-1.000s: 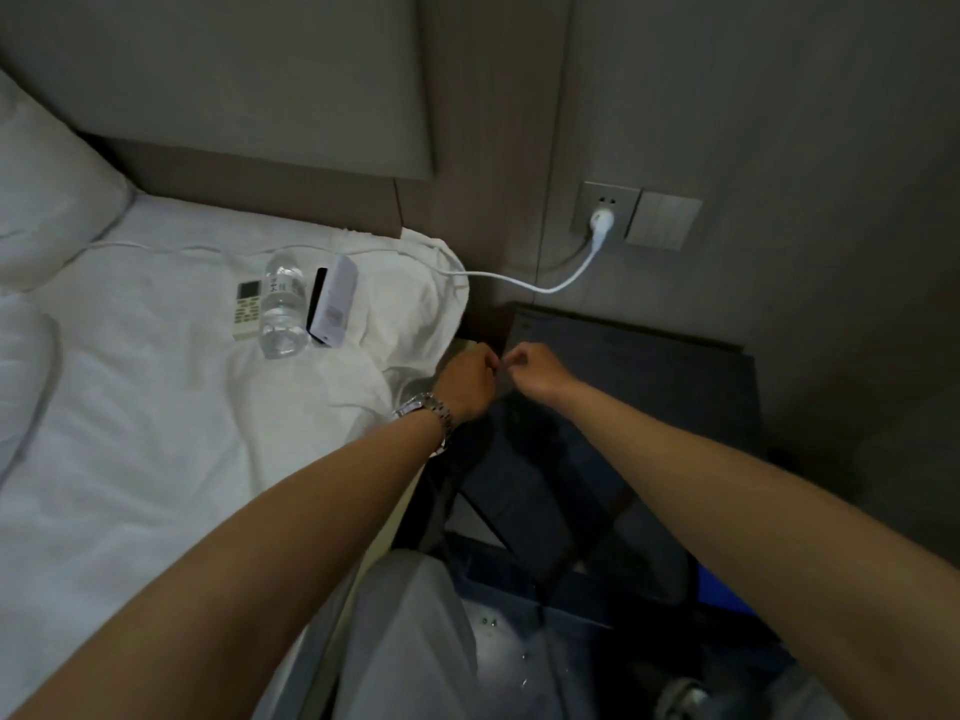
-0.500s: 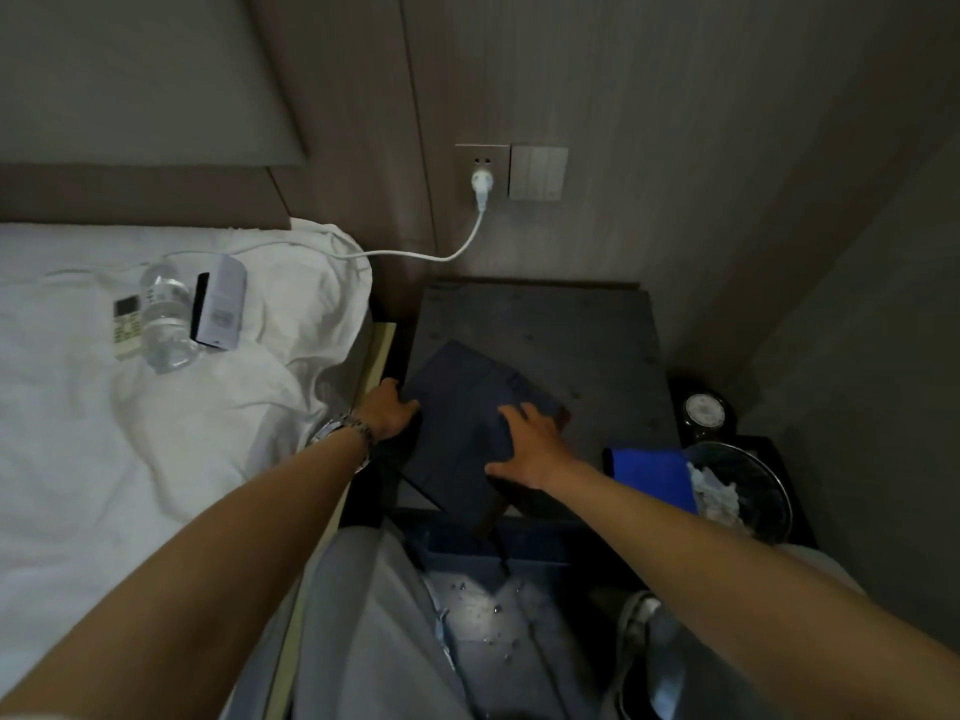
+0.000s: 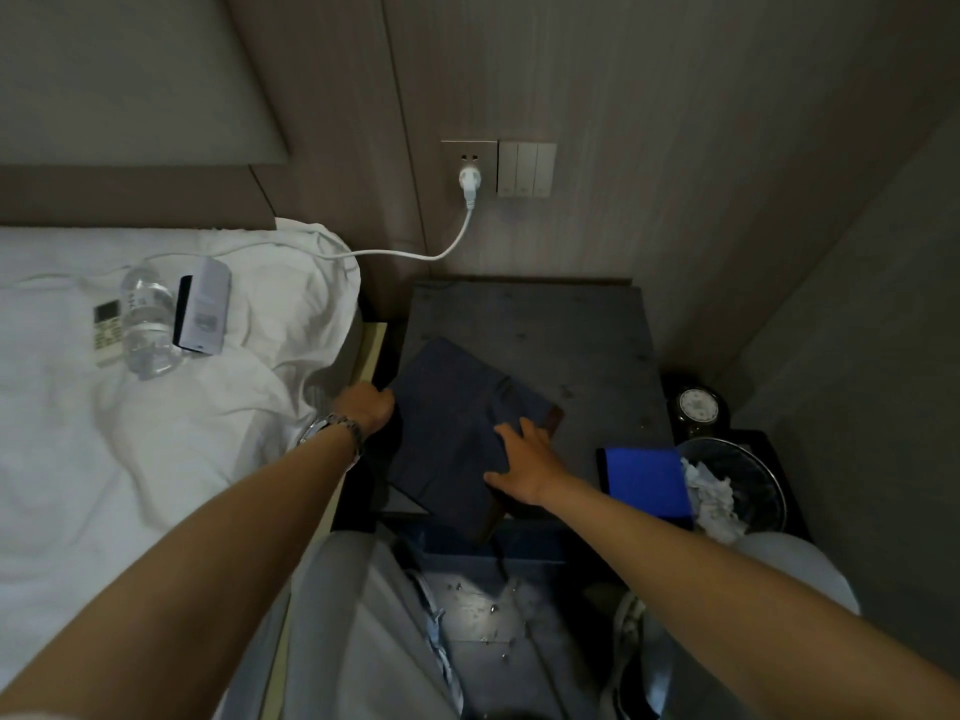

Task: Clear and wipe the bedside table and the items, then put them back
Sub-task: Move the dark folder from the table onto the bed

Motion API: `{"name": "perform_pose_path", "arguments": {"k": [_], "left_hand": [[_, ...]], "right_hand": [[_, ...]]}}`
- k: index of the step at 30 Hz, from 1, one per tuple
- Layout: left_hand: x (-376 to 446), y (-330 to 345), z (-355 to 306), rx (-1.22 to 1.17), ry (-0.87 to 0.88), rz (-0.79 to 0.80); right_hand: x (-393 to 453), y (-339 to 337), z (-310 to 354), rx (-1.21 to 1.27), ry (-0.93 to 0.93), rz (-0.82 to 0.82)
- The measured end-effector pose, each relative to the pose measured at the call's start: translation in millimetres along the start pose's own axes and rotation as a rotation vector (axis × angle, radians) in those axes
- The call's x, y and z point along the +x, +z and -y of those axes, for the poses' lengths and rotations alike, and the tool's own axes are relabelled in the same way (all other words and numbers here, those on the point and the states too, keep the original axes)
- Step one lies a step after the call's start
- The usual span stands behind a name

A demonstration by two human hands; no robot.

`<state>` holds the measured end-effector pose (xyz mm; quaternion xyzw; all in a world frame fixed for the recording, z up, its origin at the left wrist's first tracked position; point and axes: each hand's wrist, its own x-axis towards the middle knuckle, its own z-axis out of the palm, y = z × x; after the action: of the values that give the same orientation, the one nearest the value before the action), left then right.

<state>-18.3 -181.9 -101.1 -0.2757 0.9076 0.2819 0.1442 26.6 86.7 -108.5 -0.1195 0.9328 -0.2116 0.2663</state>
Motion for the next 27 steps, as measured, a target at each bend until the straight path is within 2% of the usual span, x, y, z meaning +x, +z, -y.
{"name": "perform_pose_path", "arguments": {"k": [3, 11, 14, 20, 24, 27], "left_hand": [[-7.5, -3.8, -8.3, -0.076, -0.030, -0.009], [-32.2, -10.6, -14.2, -0.170, 0.093, -0.034], [-44.0, -16.6, -23.1, -0.275, 0.116, -0.052], [-73.5, -22.0, -63.6, -0.670, 0.138, 0.069], [-102.8, -21.9, -103.1, -0.887, 0.136, 0.082], [-115.5, -20.4, -119.3, -0.940, 0.130, 0.098]], "right_hand": [[-2.6, 0.4, -0.6, -0.004, -0.012, -0.007], [-12.5, -7.6, 5.0, 0.172, 0.016, -0.085], [-19.0, -14.0, 6.3, 0.276, 0.052, -0.125], [-30.6, -36.4, 13.5, 0.747, 0.154, -0.269], [-38.5, -59.7, 23.9, 1.115, 0.136, -0.209], [-44.8, -74.1, 30.0, 1.201, 0.079, -0.208]]}}
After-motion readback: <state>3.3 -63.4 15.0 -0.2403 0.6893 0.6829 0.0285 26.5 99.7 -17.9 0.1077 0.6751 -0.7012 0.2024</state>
